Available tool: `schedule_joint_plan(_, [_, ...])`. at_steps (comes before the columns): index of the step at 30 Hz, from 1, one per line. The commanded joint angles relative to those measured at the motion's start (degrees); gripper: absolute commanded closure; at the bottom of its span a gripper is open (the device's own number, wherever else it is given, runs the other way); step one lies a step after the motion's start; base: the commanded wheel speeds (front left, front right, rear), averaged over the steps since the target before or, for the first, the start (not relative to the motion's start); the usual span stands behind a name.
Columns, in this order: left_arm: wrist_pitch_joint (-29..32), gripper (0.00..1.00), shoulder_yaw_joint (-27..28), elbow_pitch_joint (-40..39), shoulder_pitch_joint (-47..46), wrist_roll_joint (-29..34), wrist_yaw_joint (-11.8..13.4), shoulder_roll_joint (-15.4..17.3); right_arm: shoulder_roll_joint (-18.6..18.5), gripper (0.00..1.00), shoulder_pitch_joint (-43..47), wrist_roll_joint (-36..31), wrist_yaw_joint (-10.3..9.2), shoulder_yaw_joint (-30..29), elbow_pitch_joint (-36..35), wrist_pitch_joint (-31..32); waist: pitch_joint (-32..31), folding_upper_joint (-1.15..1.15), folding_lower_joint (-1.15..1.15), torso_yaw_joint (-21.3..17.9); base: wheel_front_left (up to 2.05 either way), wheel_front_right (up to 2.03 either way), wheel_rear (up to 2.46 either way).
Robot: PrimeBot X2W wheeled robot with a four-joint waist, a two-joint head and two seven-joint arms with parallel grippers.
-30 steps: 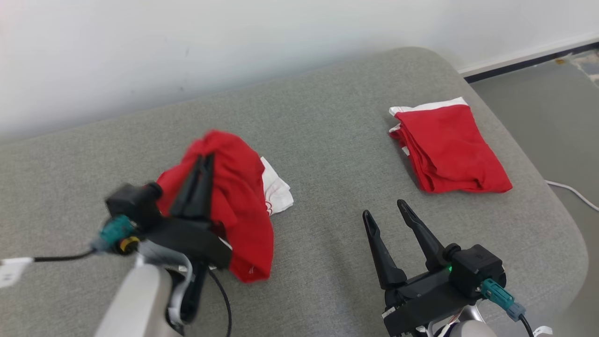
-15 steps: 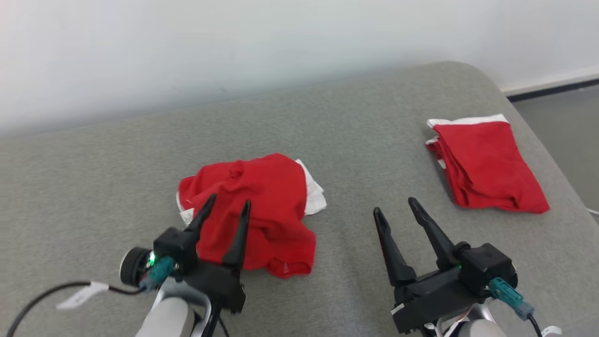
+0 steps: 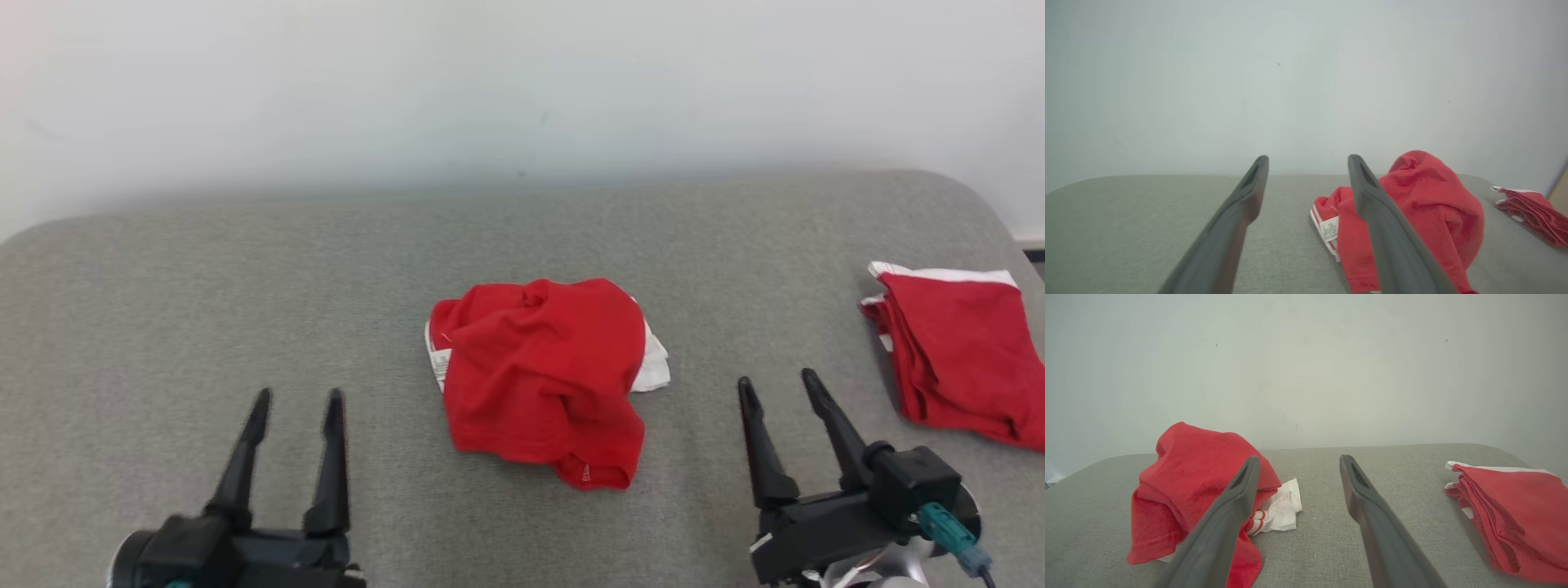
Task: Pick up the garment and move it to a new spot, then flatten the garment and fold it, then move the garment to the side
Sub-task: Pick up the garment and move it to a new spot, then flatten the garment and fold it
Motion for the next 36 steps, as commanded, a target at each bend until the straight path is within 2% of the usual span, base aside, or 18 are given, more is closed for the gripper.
schedule_joint_plan(1, [-0.15, 0.0, 1.06, -1.34, 1.84, 0.83, -0.46, -0.7, -0.01, 0.0, 1.04, -0.19, -0.14, -0.83, 0.34, -0.58, -1.66, 0.0, 0.0, 2.41, 0.0, 0.0, 0.0])
schedule_joint_plan(6, [-0.15, 0.0, 6.21, -6.35, 7.32, 3.18, -0.95, -2.07, 0.01, 0.0, 2.15, -0.41, -0.14, -3.41, 2.2, -1.89, -2.44, 0.0, 0.0, 3.91, 0.0, 0.0, 0.0])
schedule_joint_plan(9, [-0.15, 0.0, 7.66, -5.77, 10.04, 4.37, -2.4, -2.23, -0.01, 0.0, 3.07, -0.56, -0.14, -4.78, 3.34, -2.26, -2.71, 0.0, 0.0, 4.39, 0.0, 0.0, 0.0])
schedule_joint_plan(18, [-0.17, 0.0, 7.24, -1.5, 12.92, 5.54, -4.36, -2.52, 0.0, 0.0, 4.37, -1.85, -0.14, -6.96, 6.24, -0.84, -2.33, 0.0, 0.0, 4.62, 0.0, 0.0, 0.0])
schedule_joint_plan(36, [-0.17, 0.0, 6.85, -0.02, 10.92, 5.79, -5.3, -3.36, 0.0, 0.0, 2.63, -1.46, -0.14, -5.8, 6.66, -0.68, -1.14, 0.0, 0.0, 3.38, 0.0, 0.0, 0.0])
